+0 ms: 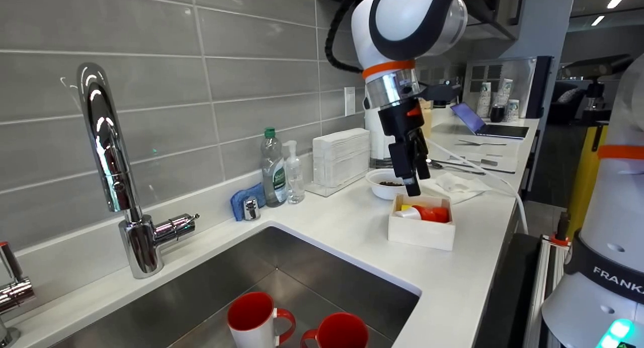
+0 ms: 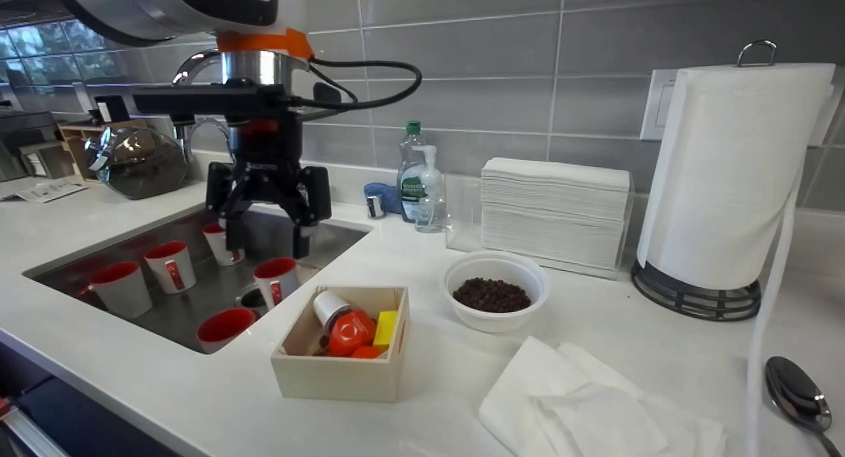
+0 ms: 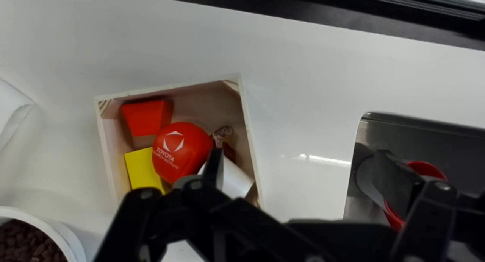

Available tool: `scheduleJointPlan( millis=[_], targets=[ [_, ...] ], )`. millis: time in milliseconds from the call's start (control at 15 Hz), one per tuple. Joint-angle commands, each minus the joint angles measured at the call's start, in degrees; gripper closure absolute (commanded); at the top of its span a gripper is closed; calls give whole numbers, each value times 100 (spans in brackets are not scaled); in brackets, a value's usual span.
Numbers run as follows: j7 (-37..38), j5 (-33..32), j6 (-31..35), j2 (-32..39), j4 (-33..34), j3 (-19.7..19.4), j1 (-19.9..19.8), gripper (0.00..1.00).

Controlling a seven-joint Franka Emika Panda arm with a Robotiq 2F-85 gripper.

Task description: Move the white box backwards.

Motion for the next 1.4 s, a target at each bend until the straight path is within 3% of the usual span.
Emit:
scheduleJointPlan(
  millis=[0, 267, 867, 1333],
  targets=[
    [346, -243, 320, 172, 11, 89, -4, 0],
    [462, -360, 814, 523, 12, 67, -39, 0],
    [475, -377, 1065, 1392, 15, 17, -48, 0],
    [423, -379, 1701, 2081, 12, 34, 1, 0]
  ],
)
